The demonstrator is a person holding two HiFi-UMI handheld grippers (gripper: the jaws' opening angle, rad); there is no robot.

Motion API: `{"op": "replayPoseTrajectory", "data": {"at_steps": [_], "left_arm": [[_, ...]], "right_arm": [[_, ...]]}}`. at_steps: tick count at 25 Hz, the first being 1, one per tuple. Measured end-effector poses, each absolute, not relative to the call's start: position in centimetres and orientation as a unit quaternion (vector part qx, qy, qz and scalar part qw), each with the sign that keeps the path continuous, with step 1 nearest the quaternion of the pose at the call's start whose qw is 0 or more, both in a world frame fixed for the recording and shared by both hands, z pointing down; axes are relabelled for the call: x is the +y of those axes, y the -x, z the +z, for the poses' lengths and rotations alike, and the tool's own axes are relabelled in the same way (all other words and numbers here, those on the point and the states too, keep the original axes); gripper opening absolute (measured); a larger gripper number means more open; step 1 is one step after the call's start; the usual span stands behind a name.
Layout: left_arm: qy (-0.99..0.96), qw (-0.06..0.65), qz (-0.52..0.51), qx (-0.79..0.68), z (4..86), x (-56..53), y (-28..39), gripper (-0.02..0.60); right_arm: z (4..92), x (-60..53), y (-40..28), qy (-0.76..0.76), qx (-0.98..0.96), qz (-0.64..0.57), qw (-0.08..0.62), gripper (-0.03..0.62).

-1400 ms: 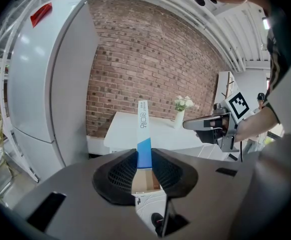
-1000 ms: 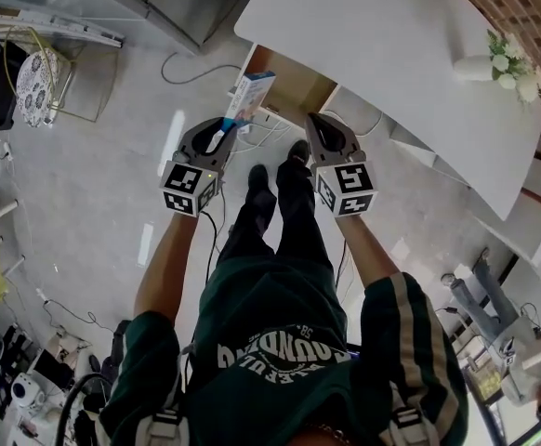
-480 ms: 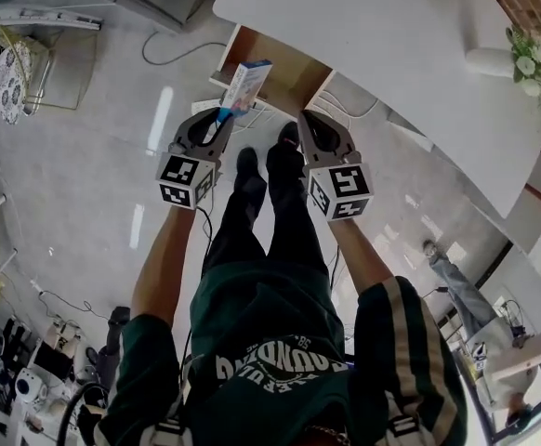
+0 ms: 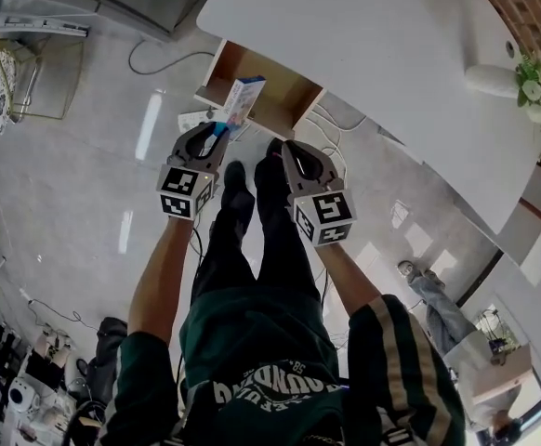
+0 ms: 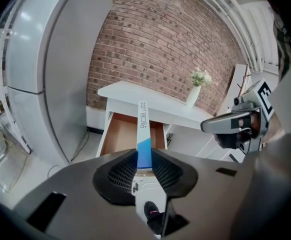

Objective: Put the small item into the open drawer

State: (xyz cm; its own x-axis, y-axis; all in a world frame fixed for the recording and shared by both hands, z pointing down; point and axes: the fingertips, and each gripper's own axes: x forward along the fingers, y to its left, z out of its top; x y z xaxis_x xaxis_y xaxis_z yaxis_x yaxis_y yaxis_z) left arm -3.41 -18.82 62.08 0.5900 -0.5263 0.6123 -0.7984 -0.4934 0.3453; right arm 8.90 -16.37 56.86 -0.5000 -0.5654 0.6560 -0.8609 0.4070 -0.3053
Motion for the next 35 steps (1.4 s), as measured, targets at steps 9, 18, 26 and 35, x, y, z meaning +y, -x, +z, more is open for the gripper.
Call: {"op": "replayPoseTrajectory", "data": {"at_steps": [9,18,26,35], "left_arm": [[-0.835,0.312,0.239,-0.385,66.1,-20.8,0.5,0.103],[-0.830,0.311,0.255,-0.387,70.3,-22.4,-1.7,0.103],[-0.829,0.294,0.276,-0.388,72.0,-25.3,-3.8,0.103],[-0.822,0.302,0.286,-0.389,74.3,-28.2,-6.1,0.103]], "right_arm": [[59.7,-16.4,-9.3,-0.440,-0.801,0.325,0.243,0.025],[63.7,-17.1,-10.9,-0.440,-0.798,0.327,0.251,0.025],[64.6,-17.7,-12.2,-0.437,-0.800,0.321,0.257,0.025],[65.8,-18.3,-13.1,-0.445,-0.791,0.333,0.256,0.025]]}}
